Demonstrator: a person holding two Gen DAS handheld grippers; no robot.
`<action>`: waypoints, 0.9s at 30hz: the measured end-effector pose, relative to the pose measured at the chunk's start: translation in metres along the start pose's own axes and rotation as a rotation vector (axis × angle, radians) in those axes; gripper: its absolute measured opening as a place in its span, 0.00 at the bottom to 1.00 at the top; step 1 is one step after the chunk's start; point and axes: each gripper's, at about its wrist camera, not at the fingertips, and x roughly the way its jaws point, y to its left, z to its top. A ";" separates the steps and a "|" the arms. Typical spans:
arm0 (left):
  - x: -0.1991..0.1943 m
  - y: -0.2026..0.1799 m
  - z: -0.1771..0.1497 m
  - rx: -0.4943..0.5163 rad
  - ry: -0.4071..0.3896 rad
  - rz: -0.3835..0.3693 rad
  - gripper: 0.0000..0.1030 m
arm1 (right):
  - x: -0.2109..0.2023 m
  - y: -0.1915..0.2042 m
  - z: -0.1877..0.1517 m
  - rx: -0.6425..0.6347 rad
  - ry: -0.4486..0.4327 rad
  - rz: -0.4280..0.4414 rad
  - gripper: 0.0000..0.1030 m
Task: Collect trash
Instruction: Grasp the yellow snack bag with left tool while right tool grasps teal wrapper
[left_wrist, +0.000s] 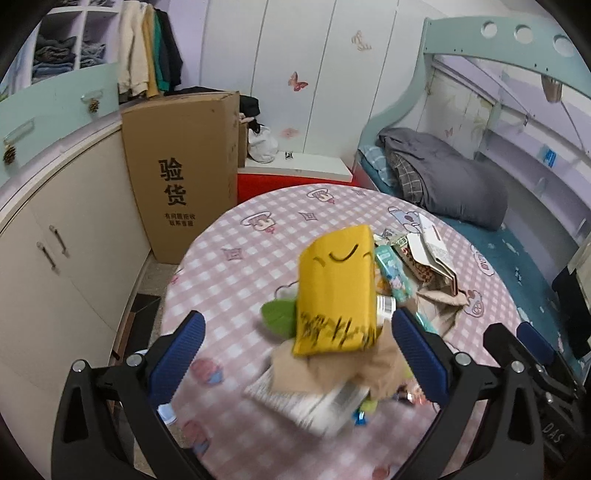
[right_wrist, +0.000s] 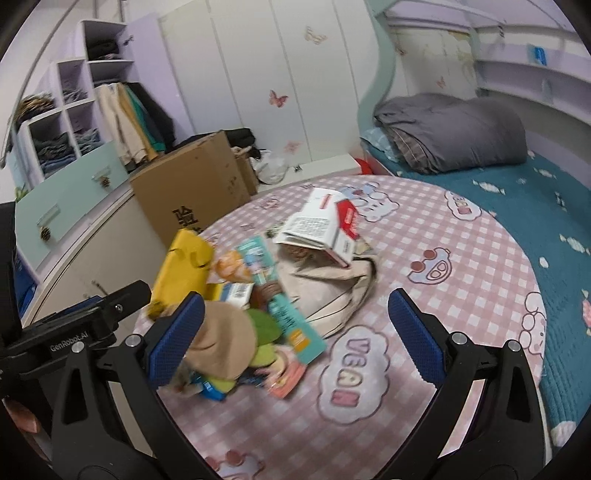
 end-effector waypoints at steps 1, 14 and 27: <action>0.006 -0.002 0.003 0.006 0.014 0.007 0.96 | 0.004 -0.004 0.001 0.007 0.006 0.001 0.94; 0.032 -0.009 0.019 0.013 0.039 -0.025 0.25 | 0.067 -0.011 0.007 -0.002 0.148 0.059 0.93; -0.024 0.027 0.026 -0.155 -0.202 -0.043 0.11 | 0.104 0.022 -0.004 -0.179 0.244 0.026 0.32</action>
